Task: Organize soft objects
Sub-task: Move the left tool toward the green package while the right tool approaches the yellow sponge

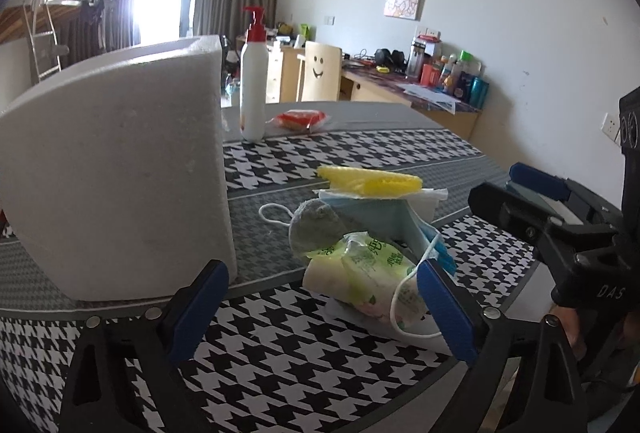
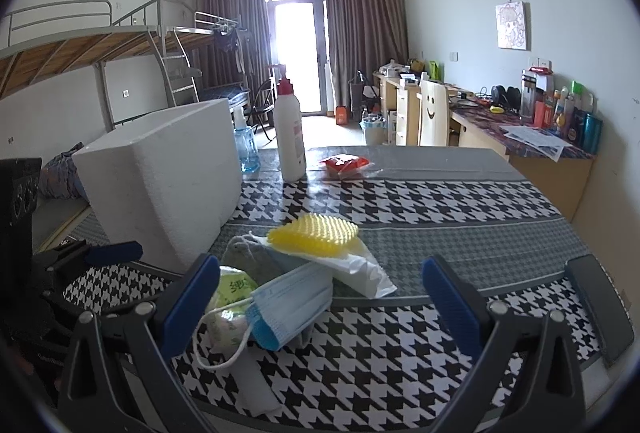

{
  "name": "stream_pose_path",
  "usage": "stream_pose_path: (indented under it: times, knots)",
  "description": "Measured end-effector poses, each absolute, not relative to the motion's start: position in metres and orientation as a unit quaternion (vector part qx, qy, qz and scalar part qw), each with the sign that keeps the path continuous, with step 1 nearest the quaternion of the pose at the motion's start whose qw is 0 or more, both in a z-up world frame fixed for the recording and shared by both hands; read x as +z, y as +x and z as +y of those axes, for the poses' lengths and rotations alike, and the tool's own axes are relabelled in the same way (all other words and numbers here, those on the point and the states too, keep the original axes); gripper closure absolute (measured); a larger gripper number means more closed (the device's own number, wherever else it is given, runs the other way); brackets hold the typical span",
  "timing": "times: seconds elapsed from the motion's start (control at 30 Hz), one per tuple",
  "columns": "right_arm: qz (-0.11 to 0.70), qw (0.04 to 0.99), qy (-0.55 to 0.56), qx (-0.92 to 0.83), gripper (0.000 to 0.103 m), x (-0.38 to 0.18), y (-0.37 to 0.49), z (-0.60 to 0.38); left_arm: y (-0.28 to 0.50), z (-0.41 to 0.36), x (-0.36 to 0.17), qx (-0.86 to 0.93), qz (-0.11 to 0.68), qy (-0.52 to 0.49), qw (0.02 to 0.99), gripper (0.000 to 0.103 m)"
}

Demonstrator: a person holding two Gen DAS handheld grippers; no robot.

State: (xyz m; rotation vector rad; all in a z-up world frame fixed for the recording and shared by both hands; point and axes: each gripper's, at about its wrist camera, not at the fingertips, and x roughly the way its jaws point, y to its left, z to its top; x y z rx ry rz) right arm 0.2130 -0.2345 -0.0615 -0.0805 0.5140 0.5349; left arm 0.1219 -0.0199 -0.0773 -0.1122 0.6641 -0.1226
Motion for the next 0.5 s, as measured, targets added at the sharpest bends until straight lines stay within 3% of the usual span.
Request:
stream_pose_path:
  times: [0.5]
  knots:
    - [0.282, 0.916, -0.063, 0.28, 0.001, -0.059, 0.244, -0.218, 0.136, -0.024, -0.087, -0.07, 0.343, -0.069, 0.934, 0.028]
